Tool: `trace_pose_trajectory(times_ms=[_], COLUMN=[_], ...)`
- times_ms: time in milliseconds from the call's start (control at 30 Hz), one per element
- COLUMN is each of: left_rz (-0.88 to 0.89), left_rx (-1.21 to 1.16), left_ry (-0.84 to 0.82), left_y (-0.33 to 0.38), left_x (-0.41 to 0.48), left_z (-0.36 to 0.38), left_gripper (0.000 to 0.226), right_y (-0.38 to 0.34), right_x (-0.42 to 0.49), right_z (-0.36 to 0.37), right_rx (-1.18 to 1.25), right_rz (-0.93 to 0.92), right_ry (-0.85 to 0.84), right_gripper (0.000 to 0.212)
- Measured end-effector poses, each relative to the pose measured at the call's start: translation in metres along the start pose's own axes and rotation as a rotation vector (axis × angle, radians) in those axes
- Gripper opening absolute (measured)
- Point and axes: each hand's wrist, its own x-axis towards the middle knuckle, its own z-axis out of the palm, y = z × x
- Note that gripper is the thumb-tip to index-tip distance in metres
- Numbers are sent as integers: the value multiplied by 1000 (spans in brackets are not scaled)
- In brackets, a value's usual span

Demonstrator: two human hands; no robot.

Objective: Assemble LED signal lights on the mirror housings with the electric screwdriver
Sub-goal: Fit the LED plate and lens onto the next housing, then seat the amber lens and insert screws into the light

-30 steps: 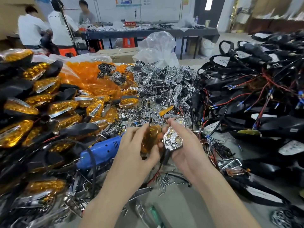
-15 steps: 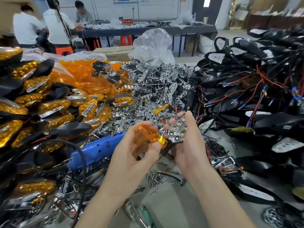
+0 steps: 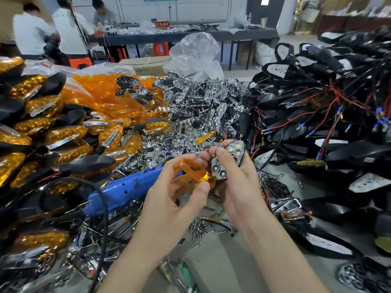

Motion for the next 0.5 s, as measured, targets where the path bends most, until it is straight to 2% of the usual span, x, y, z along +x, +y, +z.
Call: trace_pose_trajectory(times_ms=[167,300,500], left_rz=[4,1,29], left_rx=[35,51,107], left_ry=[12,18,15], left_y=[-1,-2,-7], left_x=[-1,-2,-2], left_z=[1,3,6], left_gripper=[41,39,43], right_y=[4,7,3], right_x=[4,5,2], right_z=[-4,-6,-10], right_rx=[-68,-116,-154], right_rz=[-61,-106,-67], right_ry=[-25,-68,-152], right_gripper=[10,20,11])
